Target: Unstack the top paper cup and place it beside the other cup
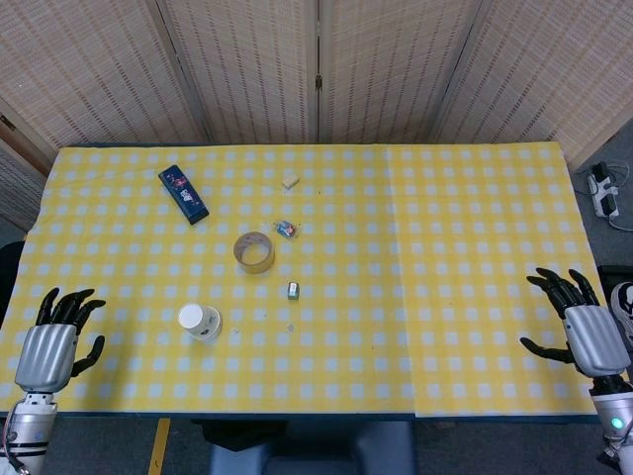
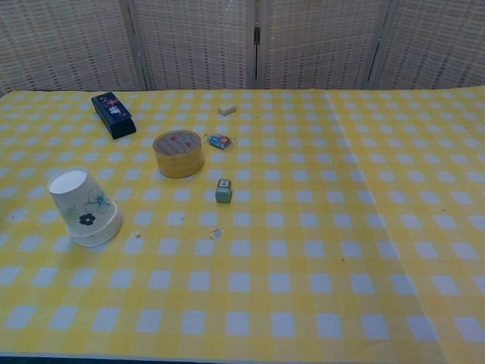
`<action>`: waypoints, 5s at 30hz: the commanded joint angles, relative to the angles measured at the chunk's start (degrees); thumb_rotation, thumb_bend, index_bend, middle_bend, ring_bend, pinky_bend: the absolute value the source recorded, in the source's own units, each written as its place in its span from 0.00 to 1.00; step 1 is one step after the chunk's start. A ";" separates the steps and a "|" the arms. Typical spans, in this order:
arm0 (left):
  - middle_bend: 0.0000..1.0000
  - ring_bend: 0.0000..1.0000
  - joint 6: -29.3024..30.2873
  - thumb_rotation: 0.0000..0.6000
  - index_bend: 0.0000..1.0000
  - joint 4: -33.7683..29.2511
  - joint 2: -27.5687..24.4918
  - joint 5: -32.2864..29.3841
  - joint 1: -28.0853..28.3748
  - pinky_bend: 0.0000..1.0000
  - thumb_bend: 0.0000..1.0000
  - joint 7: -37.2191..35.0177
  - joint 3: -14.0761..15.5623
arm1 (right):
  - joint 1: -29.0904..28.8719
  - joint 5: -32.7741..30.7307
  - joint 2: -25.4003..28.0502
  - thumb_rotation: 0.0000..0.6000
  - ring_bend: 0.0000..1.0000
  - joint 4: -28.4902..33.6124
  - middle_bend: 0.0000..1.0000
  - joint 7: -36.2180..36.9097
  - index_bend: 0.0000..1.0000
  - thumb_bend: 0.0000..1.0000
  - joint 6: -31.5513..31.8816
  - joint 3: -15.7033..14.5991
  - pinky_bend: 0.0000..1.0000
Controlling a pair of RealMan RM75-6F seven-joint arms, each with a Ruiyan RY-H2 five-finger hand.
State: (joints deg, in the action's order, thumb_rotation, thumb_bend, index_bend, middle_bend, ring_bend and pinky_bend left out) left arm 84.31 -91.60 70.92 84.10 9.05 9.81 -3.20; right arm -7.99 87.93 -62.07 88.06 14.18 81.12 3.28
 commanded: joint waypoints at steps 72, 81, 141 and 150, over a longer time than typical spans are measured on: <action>0.06 0.09 -28.87 1.00 0.27 -0.53 -2.97 3.07 23.78 0.01 0.36 -1.63 1.63 | 1.98 -1.87 2.17 1.00 0.17 1.33 0.12 -0.16 0.20 0.17 4.19 2.37 0.04; 0.07 0.10 -28.87 1.00 0.29 0.34 -2.40 2.80 24.16 0.01 0.38 -2.19 2.03 | 1.80 -2.00 2.05 1.00 0.17 1.15 0.12 -0.01 0.20 0.17 3.81 2.45 0.04; 0.12 0.11 -24.53 1.00 0.38 -6.16 -8.74 3.72 24.62 0.01 0.41 -1.16 1.67 | 1.80 -2.49 1.88 1.00 0.18 0.37 0.12 1.33 0.20 0.17 3.76 2.99 0.04; 0.12 0.11 -21.00 1.00 0.38 -9.53 -13.09 3.03 23.85 0.01 0.42 -2.24 -0.74 | 2.00 -2.37 1.70 1.00 0.17 -0.21 0.12 1.95 0.20 0.17 4.06 2.91 0.04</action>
State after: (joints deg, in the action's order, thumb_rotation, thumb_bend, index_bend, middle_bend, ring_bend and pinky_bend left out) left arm 63.05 -100.86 58.15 87.31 33.05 7.76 -3.66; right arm -6.00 85.57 -60.36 87.86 16.11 85.17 6.19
